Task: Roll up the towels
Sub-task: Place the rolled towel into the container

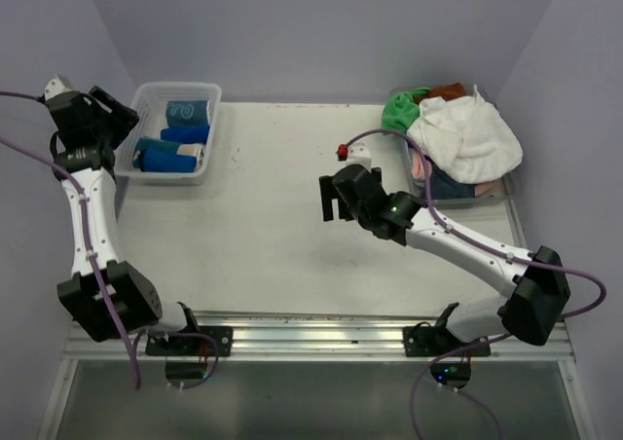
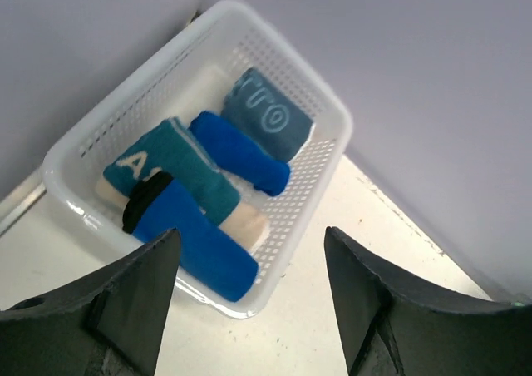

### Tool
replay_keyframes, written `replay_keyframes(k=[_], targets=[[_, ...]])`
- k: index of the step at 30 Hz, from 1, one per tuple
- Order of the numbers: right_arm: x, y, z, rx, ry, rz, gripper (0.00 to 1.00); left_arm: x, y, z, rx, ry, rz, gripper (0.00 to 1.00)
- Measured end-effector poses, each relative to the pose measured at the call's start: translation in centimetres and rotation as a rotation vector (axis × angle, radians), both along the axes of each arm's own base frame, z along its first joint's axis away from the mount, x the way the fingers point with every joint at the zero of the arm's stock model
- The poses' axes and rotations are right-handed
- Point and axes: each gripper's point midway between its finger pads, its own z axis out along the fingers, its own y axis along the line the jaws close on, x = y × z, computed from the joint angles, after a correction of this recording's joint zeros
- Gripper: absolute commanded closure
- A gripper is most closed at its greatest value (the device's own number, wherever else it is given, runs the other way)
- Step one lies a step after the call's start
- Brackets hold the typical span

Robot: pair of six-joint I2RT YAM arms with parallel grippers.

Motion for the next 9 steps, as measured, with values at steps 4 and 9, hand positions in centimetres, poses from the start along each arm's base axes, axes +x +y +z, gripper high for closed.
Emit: replay_keyframes(k=[4, 9], targets=[[1.4, -0.2, 0.2, -0.058, -0.018, -0.041, 0.09, -2.0, -5.5, 5.1, 0.142, -0.109, -0.121, 0.26], [1.3, -1.0, -0.6, -0.11, -0.006, -0.062, 0.09, -3.7, -12.5, 3.7, 0.177, -0.109, -0.315, 0.26]])
